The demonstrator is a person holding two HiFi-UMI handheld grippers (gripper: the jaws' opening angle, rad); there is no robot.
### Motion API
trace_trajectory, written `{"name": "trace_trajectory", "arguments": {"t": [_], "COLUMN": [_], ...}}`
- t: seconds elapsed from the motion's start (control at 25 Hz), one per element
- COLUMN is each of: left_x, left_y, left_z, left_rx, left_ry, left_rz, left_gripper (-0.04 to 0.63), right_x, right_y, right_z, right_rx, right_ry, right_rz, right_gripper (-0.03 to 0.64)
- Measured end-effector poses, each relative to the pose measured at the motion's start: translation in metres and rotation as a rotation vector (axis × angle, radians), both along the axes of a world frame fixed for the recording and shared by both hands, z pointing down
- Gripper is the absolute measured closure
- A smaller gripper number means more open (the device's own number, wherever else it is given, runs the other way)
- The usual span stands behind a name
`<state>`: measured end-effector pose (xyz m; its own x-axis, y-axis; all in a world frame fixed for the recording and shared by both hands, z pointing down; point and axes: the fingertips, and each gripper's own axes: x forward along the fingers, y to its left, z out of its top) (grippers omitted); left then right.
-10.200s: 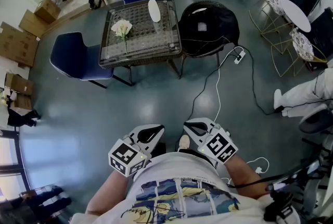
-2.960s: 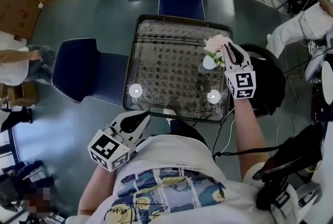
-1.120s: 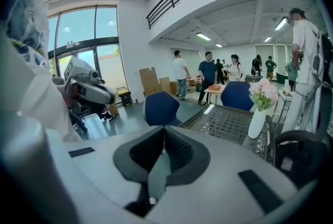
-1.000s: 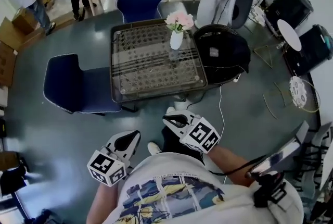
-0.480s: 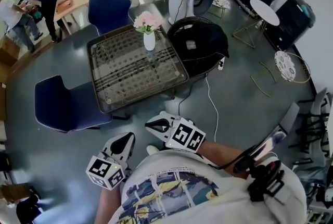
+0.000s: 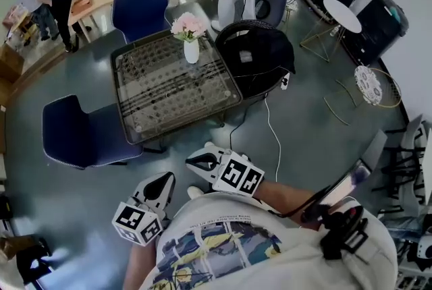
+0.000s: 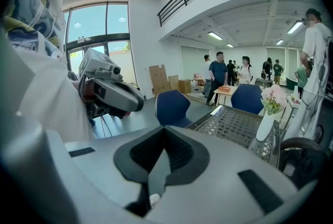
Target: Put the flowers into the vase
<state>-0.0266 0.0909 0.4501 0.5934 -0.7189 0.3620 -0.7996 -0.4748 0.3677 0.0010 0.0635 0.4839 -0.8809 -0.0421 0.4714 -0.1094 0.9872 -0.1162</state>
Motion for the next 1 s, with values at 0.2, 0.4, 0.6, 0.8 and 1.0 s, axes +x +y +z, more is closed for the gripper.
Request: {"name": "trace_trajectory", "arguments": {"t": [0.2, 0.4, 0.6, 0.8, 1.0], "left_x": [0.001, 0.0, 0.002, 0.0, -0.003], "left_y": [0.004, 0.005, 0.006, 0.005, -0.002], "left_z": [0.001, 0.003, 0.003, 0.006, 0.012], "left_rx": [-0.014, -0.015, -0.018, -0.018, -0.024], "left_ry": [0.001, -0.001, 0.002, 0.004, 0.011], "left_rz": [-0.012, -0.01, -0.006, -0.004, 0.01], "left_gripper": [0.586, 0.586, 0.586, 0.586, 0.586], "right_x": [0.0, 0.0, 0.002, 0.001, -0.001], "right_y": [0.003, 0.004, 0.004, 0.002, -0.008], "right_z": [-0.002, 0.001, 0.0, 0.004, 0.012], "right_rx": [0.005, 0.004, 0.004, 0.003, -0.004], "right_ry": [0.0, 0.005, 0.005, 0.007, 0.009], "right_rz": [-0.014, -0.013, -0.008, -0.003, 0.013], "right_gripper": [0.607, 0.607, 0.607, 0.607, 0.607]}}
